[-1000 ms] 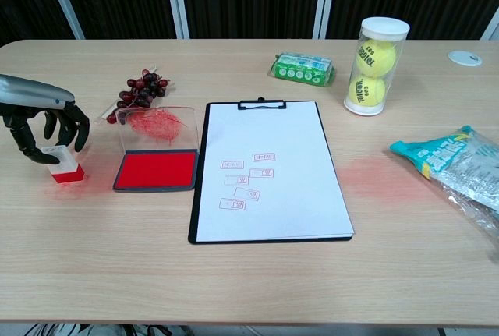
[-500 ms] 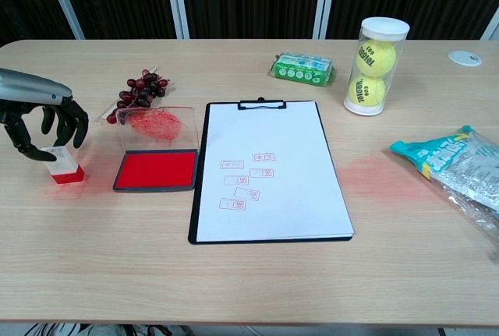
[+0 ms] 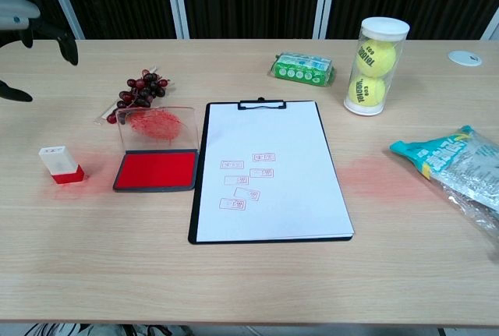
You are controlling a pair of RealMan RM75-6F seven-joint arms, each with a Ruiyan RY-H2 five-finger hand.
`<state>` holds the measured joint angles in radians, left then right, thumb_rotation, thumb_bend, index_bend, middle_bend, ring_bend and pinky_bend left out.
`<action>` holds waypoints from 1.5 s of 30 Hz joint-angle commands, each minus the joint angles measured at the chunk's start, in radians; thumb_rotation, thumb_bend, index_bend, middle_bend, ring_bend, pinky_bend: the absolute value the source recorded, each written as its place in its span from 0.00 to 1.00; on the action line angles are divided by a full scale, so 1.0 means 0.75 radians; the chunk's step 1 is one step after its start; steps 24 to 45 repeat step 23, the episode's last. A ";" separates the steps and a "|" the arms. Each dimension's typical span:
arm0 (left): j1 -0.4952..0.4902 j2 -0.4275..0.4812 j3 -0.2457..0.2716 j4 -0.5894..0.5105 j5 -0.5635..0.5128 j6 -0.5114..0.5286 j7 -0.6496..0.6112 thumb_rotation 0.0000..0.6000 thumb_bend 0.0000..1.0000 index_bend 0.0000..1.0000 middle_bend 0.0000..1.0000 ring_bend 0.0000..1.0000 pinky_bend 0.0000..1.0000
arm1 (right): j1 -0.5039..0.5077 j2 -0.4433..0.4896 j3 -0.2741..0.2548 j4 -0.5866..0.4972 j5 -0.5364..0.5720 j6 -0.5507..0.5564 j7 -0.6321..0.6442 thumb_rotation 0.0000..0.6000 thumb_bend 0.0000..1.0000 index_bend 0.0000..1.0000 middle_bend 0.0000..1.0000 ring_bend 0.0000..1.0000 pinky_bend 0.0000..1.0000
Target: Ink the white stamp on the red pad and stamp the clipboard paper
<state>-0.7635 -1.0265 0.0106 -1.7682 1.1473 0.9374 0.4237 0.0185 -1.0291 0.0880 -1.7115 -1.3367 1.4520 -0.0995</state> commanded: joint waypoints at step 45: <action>0.588 0.031 0.072 0.191 0.415 0.622 -0.736 1.00 0.11 0.14 0.07 0.00 0.07 | -0.013 -0.016 -0.014 0.049 -0.127 0.078 0.062 1.00 0.07 0.13 0.10 0.15 0.16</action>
